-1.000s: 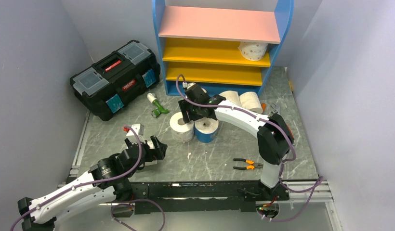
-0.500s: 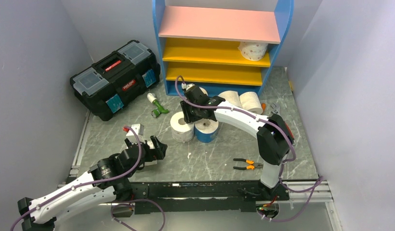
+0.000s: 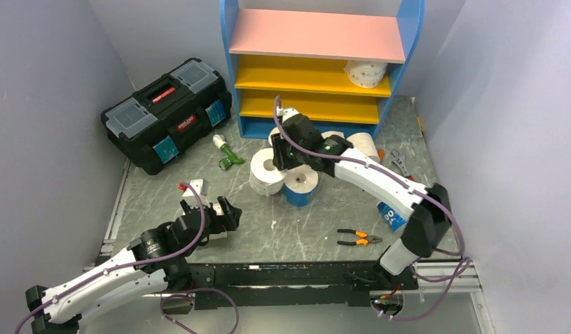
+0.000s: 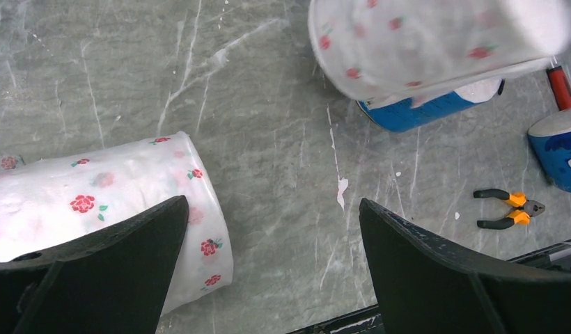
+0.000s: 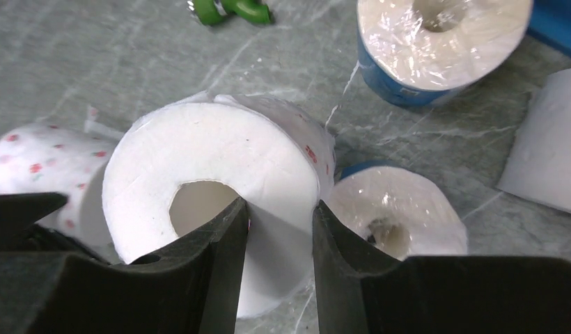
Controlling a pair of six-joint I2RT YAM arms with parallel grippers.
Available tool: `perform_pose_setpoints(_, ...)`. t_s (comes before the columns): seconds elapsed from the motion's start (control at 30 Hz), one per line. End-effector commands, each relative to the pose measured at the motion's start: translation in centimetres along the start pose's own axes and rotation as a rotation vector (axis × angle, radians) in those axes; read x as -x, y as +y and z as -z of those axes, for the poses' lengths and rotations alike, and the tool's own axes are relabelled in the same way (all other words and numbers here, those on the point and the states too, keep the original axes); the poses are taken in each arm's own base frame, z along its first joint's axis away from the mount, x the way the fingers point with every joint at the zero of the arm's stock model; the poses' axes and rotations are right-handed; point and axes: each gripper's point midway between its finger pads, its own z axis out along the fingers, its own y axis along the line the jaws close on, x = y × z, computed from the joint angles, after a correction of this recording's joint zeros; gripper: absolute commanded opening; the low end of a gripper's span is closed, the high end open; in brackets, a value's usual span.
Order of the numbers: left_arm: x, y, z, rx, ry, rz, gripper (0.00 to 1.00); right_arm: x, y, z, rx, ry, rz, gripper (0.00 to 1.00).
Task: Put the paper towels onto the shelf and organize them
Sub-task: Pick up the paper towel from the center of the board, then place the paper towel at the center of the board.
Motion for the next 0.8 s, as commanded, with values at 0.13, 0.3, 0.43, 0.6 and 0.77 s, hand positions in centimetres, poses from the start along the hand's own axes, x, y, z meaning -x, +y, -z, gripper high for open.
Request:
perform_pose_setpoints(0.13,1.5,-1.5,0.3,-0.041,-0.03,-0.005,0.99,1.9,-1.1,9.2,-0.003,-0.151,-0.032,0.38)
perform_pose_setpoints(0.3,1.8,-2.1,0.1,-0.057,-0.035,-0.011,0.99,-1.3,-3.3,13.3,-0.042,-0.153,-0.064,0.39)
perform_pose_setpoints(0.43,1.9,-2.8,-0.2,-0.069,-0.031,-0.025,0.99,-4.3,-4.9,16.3,-0.069,-0.117,-0.077,0.39)
perform_pose_setpoints(0.6,1.9,-4.1,-0.9,-0.093,-0.015,-0.043,0.99,-8.0,-6.6,17.8,-0.119,-0.042,-0.094,0.4)
perform_pose_setpoints(0.77,1.2,-5.5,-1.7,-0.122,0.022,-0.05,0.99,-11.3,-7.3,16.5,-0.137,0.029,-0.131,0.41)
